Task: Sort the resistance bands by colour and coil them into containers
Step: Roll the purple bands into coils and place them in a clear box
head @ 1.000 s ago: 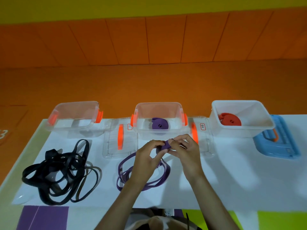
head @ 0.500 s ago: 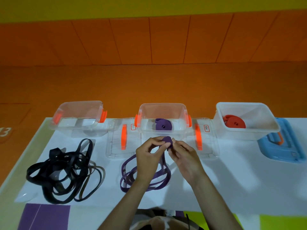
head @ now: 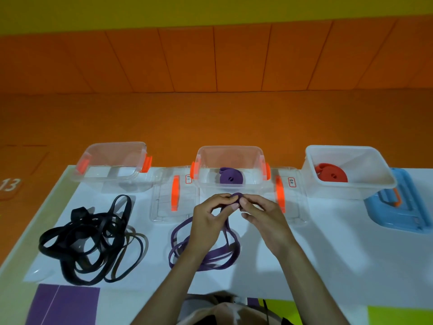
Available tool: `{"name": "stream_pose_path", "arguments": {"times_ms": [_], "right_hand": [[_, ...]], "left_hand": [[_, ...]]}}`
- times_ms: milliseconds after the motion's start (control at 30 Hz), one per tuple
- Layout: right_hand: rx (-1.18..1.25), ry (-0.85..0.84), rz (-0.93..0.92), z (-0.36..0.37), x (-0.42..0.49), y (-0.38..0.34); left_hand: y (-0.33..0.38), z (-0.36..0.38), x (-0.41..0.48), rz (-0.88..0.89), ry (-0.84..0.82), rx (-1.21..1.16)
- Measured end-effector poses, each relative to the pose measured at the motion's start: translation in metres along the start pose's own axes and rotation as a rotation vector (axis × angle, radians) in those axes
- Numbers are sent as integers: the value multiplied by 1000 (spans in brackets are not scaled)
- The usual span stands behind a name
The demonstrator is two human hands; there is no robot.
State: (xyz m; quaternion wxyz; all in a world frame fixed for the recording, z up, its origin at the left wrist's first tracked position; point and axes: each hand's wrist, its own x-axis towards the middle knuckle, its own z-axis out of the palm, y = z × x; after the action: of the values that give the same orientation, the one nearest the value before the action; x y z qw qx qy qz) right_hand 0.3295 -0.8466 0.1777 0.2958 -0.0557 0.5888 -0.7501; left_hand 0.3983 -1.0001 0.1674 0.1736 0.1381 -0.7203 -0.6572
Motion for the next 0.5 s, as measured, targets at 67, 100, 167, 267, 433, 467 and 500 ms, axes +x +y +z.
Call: {"name": "stream_pose_path", "arguments": {"times_ms": [67, 100, 167, 267, 433, 467, 500], "right_hand": [[5, 11, -78, -5, 0, -2], [2, 19, -118, -6, 1, -3], [-17, 40, -186, -6, 1, -5], [-8, 67, -249, 0, 2, -7], [105, 131, -322, 9, -1, -5], [99, 114, -329, 9, -2, -3], [80, 113, -328, 9, -2, -3]], "left_hand": [[5, 1, 0, 5, -15, -16], [6, 1, 0, 12, -16, -22], [7, 3, 1, 36, 10, -25], [8, 8, 1, 32, 124, -81], [17, 10, 8, 33, 137, -134], [19, 10, 9, 47, 126, -122], [21, 11, 10, 65, 111, -95]]}}
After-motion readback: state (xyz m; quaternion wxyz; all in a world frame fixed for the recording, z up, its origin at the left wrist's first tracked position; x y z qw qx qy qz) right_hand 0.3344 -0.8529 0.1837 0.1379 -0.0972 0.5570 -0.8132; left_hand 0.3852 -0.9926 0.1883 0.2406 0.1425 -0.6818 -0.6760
